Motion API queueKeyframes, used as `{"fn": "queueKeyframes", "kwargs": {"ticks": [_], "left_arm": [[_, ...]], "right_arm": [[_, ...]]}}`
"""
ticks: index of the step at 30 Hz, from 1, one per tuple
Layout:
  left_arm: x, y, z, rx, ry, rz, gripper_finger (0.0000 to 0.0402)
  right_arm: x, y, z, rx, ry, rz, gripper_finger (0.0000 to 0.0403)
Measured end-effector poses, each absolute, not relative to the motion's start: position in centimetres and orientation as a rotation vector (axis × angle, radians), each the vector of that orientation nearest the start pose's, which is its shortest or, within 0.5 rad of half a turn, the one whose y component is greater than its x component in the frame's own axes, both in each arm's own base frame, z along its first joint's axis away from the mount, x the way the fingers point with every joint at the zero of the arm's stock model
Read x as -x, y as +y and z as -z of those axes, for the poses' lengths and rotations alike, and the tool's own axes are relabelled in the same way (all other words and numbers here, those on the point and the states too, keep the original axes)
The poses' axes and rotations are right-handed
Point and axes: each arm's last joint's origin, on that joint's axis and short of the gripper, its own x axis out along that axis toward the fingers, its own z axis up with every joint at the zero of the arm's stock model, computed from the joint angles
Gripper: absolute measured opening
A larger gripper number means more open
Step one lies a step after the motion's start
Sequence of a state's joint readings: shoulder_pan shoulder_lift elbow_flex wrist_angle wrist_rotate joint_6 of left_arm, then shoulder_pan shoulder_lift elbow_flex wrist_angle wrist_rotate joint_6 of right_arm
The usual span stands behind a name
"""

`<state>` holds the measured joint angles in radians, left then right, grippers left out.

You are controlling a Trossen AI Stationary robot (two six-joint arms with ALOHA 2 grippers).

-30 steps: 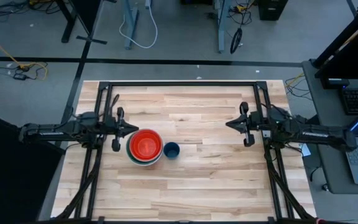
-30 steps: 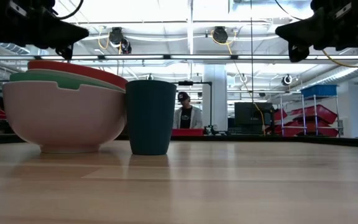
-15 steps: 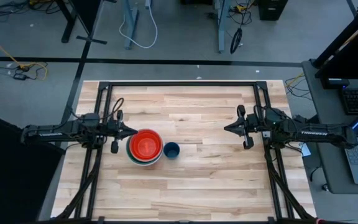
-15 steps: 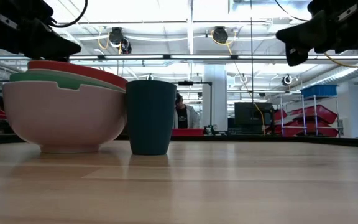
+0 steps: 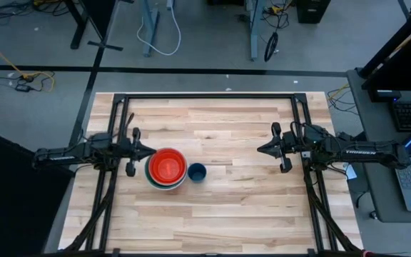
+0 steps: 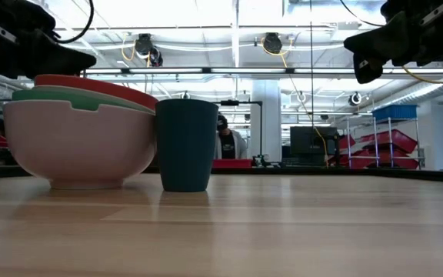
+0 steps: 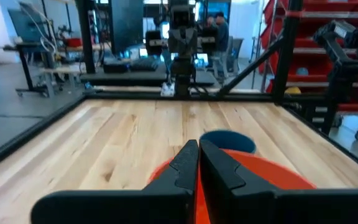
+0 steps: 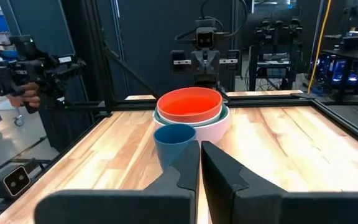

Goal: Nest bowls inside each other
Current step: Return to Home Position

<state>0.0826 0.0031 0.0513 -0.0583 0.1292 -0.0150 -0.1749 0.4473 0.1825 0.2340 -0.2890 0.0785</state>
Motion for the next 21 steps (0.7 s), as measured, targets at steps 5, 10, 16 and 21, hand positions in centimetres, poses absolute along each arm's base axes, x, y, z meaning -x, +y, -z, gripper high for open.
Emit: {"fn": "queueKeyframes", "kwargs": {"ticks": [5,10,16,21], "left_arm": [[-9.5,0.42,-17.06,-0.003,0.022,0.045,0.0],[-9.5,0.42,-17.08,-0.006,0.02,0.045,0.0],[-9.5,0.42,-17.08,-0.005,0.02,0.045,0.0],[-9.5,0.41,-17.08,0.02,0.02,0.046,0.0]], "right_arm": [[-12.91,-1.44,-20.85,-0.091,0.036,-0.112,0.0],[-12.91,-1.44,-20.84,-0.09,0.036,-0.112,0.0],[-12.91,-1.45,-20.79,-0.087,0.041,-0.112,0.0],[-12.92,-1.49,-20.79,-0.083,0.04,-0.097,0.0]]}}
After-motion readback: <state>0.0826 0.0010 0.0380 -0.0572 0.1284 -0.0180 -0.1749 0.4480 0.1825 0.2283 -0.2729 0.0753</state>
